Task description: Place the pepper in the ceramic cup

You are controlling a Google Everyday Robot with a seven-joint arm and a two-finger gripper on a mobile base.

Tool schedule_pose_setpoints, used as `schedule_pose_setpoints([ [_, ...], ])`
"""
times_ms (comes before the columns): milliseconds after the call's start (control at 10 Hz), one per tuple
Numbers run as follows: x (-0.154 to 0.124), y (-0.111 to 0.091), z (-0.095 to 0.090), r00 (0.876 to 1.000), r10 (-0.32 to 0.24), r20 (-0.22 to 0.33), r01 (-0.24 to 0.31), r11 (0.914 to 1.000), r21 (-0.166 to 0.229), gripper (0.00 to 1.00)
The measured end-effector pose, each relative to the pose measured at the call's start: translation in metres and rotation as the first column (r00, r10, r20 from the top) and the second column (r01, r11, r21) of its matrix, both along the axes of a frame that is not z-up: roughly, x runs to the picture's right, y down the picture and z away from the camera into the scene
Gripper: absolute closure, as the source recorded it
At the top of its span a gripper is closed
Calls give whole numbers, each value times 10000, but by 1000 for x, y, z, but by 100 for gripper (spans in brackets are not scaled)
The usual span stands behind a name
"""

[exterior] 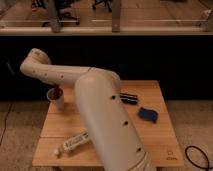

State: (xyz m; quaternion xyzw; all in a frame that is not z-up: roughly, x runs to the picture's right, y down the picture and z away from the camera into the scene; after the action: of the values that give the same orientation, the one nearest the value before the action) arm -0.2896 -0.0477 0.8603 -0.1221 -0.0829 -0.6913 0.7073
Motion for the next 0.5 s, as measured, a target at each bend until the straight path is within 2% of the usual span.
schedule_pose_setpoints([
  [200, 0, 2, 1, 10000, -20, 11, 20, 10000, -95, 98],
  [300, 1, 2, 2, 10000, 71, 0, -71, 9997, -250, 93],
  [500, 5, 2, 3, 9999, 127, -10, -127, 9989, -441, 72],
])
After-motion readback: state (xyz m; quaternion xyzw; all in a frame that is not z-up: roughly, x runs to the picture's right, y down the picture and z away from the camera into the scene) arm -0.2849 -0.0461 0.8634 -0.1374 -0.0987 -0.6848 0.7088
